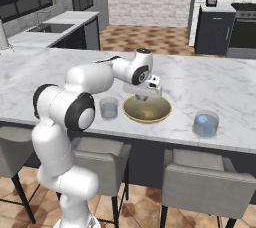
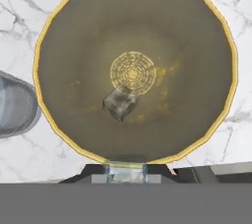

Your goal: There are four ice cubes in the ice bowl. Place two ice cubes in each glass of water.

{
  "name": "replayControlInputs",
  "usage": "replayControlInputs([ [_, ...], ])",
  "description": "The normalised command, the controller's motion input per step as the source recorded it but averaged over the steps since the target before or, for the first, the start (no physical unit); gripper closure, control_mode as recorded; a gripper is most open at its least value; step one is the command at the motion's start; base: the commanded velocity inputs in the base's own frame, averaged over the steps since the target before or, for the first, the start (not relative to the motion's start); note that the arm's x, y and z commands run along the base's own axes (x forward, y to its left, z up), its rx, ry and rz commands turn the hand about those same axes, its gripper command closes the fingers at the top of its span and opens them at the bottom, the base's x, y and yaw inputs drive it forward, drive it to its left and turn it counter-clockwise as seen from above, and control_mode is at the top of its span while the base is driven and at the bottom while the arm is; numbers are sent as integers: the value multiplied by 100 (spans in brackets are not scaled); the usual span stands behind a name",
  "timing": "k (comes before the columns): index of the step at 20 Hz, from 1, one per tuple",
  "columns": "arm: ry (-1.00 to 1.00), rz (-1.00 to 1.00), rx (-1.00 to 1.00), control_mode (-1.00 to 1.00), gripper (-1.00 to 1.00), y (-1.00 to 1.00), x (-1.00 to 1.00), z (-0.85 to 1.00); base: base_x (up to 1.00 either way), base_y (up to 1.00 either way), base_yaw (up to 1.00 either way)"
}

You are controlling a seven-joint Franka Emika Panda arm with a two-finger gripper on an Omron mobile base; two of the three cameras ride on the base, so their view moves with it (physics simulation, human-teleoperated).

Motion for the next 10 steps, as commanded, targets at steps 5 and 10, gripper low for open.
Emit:
replayControlInputs([
  [5, -1, 0, 0, -100, 100, 73, -55, 2, 0, 0, 0],
  [10, -7, 0, 0, -100, 100, 86, -39, 0, 0, 0, 0],
])
